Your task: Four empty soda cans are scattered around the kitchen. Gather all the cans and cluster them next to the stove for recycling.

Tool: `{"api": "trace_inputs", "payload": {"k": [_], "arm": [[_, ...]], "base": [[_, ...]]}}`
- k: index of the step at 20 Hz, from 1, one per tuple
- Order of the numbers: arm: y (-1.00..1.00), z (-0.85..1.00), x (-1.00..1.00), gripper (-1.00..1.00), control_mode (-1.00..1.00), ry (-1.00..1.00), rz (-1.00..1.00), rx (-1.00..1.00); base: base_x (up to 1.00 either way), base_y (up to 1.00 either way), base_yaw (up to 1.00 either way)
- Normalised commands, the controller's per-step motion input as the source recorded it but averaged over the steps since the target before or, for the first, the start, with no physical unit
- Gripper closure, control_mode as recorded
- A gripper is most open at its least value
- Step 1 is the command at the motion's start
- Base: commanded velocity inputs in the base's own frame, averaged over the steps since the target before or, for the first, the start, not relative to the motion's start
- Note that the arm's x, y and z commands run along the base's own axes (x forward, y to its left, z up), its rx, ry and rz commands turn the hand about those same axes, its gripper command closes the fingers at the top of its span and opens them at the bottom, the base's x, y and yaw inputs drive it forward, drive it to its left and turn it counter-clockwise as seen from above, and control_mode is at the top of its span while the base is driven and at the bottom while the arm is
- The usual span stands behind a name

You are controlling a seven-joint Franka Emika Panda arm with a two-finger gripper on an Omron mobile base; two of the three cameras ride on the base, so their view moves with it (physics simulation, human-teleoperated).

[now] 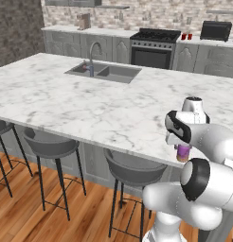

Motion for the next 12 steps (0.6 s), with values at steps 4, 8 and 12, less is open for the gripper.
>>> {"api": "trace_inputs", "payload": {"k": [4,8,12], "arm": [[0.0,0.0,0.0,1.0,1.0,0.0,0.0,0.0],[0.0,0.0,0.0,1.0,1.0,0.0,0.0,0.0],[0.0,0.0,0.0,1.0,1.0,0.0,0.0,0.0]], "base": [[-0.23,0.0,-0.04],[-0.58,-0.05,-0.14],[-0.6,-0.12,-0.11]]}}
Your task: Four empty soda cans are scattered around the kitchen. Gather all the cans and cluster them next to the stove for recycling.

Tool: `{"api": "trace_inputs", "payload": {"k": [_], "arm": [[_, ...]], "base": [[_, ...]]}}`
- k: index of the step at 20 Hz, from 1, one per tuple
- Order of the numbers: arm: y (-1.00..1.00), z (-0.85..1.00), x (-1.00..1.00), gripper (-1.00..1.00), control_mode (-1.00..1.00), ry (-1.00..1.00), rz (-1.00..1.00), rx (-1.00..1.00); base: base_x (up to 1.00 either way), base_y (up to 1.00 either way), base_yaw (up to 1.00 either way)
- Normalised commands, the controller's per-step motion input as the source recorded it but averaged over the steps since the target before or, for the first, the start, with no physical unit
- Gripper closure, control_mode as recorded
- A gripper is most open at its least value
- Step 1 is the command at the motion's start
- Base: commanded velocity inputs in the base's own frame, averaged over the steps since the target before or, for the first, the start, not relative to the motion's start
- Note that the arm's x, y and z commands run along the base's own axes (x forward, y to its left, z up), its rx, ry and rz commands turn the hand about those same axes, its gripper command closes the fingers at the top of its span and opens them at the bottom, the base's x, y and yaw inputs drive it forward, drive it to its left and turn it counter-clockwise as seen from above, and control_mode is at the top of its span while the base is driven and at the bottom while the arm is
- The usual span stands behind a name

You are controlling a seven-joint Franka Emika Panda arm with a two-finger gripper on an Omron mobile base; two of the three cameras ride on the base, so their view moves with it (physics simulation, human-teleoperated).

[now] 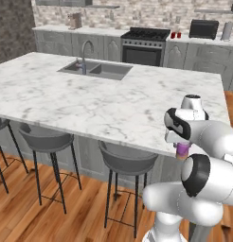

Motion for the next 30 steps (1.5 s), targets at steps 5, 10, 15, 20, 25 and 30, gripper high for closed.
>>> {"api": "trace_inputs", "payload": {"k": [5,10,15,20,25,30], "arm": [[0.0,0.0,0.0,1.0,1.0,0.0,0.0,0.0],[0.0,0.0,0.0,1.0,1.0,0.0,0.0,0.0],[0.0,0.0,0.0,1.0,1.0,0.0,0.0,0.0],[0.0,0.0,0.0,1.0,1.0,0.0,0.0,0.0],[0.0,0.0,0.0,1.0,1.0,0.0,0.0,0.0],[0.0,0.0,0.0,1.0,1.0,0.0,0.0,0.0]], "base": [[-0.43,-0.32,-0.19],[-0.16,-0.59,-0.14],[-0.08,-0.65,-0.12],[-0.06,-0.65,-0.11],[-0.01,-0.66,-0.04],[0.06,-0.65,0.0]]}}
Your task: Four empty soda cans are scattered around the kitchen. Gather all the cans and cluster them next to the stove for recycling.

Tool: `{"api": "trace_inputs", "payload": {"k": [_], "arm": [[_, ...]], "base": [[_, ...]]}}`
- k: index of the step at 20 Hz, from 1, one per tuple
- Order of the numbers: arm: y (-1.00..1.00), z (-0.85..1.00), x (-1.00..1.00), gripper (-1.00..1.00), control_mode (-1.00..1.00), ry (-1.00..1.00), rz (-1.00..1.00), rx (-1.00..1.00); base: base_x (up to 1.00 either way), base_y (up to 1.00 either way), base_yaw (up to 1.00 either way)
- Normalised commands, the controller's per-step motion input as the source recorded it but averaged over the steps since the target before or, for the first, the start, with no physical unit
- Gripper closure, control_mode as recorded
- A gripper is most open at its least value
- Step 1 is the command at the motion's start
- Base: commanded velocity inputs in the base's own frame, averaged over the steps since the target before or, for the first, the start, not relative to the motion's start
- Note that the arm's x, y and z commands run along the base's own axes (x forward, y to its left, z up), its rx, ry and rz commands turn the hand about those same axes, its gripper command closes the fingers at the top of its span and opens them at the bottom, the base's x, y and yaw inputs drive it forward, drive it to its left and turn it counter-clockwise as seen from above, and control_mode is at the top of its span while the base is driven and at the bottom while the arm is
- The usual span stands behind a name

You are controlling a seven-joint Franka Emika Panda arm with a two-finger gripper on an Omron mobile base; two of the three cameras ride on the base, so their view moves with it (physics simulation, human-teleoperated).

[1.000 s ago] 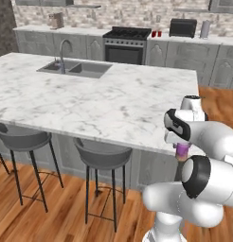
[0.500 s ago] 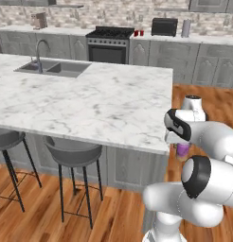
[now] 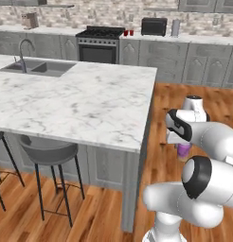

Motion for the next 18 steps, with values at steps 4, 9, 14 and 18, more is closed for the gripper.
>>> {"api": "trace_inputs", "payload": {"k": [4,9,14,18], "arm": [[0.0,0.0,0.0,1.0,1.0,0.0,0.0,0.0],[0.0,0.0,0.0,1.0,1.0,0.0,0.0,0.0],[0.0,0.0,0.0,1.0,1.0,0.0,0.0,0.0],[0.0,0.0,0.0,1.0,1.0,0.0,0.0,0.0]], "base": [[0.15,-0.64,0.0],[0.22,-0.64,0.0],[0.27,-0.63,0.0],[0.28,-0.62,0.0]]}}
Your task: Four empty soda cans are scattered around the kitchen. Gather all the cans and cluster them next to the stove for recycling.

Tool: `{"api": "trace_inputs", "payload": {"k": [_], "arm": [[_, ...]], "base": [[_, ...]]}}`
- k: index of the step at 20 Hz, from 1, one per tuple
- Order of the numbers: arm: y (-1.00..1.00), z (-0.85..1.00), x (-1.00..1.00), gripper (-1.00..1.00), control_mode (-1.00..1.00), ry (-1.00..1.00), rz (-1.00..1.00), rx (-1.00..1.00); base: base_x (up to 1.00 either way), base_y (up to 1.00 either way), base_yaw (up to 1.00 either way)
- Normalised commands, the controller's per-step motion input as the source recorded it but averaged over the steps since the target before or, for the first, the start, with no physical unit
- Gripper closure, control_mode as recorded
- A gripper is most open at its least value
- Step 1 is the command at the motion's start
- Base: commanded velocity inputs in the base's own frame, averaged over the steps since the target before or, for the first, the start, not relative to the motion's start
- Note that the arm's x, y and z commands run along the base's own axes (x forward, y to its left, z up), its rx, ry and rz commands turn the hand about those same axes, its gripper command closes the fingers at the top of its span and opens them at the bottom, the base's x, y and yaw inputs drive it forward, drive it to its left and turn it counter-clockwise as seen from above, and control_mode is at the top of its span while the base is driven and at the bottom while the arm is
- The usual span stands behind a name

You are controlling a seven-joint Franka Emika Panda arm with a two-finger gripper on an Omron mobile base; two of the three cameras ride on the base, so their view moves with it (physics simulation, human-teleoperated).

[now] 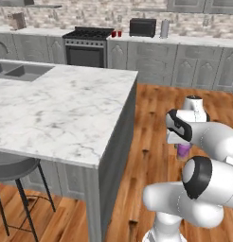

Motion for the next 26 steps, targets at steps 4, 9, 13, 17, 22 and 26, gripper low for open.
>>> {"api": "trace_inputs", "payload": {"k": [4,9,13,17,22,26], "arm": [[0.0,0.0,0.0,1.0,1.0,0.0,0.0,0.0],[0.0,0.0,0.0,1.0,1.0,0.0,0.0,0.0],[0.0,0.0,0.0,1.0,1.0,0.0,0.0,0.0],[0.0,0.0,0.0,1.0,1.0,0.0,0.0,0.0],[0.0,0.0,0.0,1.0,1.0,0.0,0.0,0.0],[0.0,0.0,0.0,1.0,1.0,0.0,0.0,0.0]], "base": [[0.31,-0.62,0.0],[0.39,-0.59,0.0],[0.44,-0.57,0.0],[0.49,-0.54,0.0],[0.53,-0.52,0.0],[0.57,-0.51,0.0]]}}
